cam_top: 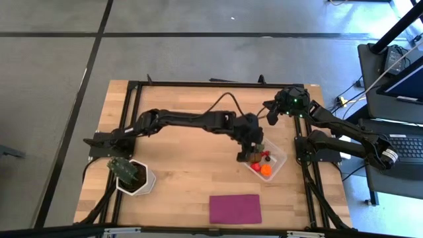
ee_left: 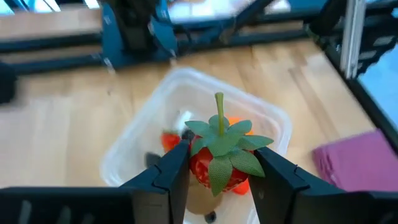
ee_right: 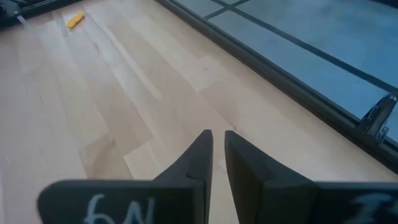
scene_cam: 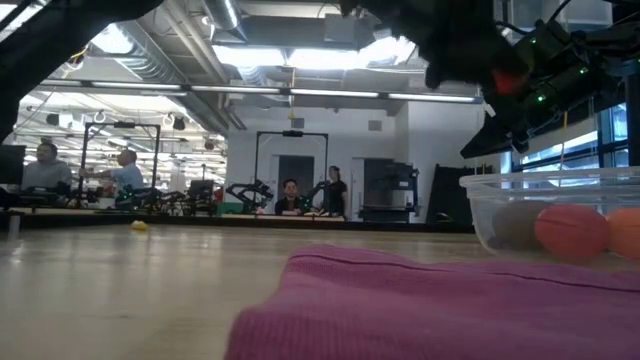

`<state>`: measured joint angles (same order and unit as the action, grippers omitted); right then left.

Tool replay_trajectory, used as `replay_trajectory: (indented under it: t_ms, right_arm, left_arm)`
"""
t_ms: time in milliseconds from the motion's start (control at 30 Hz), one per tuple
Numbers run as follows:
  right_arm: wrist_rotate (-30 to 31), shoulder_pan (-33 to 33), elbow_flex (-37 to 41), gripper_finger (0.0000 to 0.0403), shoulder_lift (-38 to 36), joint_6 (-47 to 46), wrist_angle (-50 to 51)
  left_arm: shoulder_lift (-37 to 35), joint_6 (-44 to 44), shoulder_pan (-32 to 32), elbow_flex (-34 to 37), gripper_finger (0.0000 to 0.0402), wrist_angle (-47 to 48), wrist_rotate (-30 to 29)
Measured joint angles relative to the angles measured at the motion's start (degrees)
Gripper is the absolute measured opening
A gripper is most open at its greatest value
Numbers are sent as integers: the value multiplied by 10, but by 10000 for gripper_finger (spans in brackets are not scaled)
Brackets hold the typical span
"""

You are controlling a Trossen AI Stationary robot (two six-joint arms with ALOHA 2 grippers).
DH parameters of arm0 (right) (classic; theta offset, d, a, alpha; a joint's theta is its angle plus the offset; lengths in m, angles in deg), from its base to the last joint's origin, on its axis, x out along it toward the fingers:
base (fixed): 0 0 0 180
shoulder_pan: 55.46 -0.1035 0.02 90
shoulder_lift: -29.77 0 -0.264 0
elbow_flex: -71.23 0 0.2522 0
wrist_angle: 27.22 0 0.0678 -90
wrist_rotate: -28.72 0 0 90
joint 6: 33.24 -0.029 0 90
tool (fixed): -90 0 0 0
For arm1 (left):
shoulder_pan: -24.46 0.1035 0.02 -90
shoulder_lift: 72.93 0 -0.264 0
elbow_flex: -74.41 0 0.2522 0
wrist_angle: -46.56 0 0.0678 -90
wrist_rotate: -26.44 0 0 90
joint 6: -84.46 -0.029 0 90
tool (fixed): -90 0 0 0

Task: Pick and placing Produce into tupperware
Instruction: Put the strawberry into the transparent bin

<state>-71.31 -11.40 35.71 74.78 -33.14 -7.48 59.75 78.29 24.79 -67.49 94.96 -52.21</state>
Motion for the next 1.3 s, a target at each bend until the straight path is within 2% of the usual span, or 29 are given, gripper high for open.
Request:
replay_trajectory:
  t_ms: [267,433,533,833,1300]
  right_arm:
    - [0,0,0,46,0,-14,0]
    - [0,0,0,46,0,-14,-1]
    - [0,0,0,46,0,-14,-1]
    - [0,0,0,46,0,-13,-1]
    - [0,0,0,46,0,-13,-1]
  left_arm:
    - [1,60,10,121,136,-145,-4]
    - [1,127,21,179,134,-260,-4]
    - [1,136,23,200,137,-304,-9]
    - [1,133,22,216,132,-310,-37]
    - [39,136,15,215,139,-334,-36]
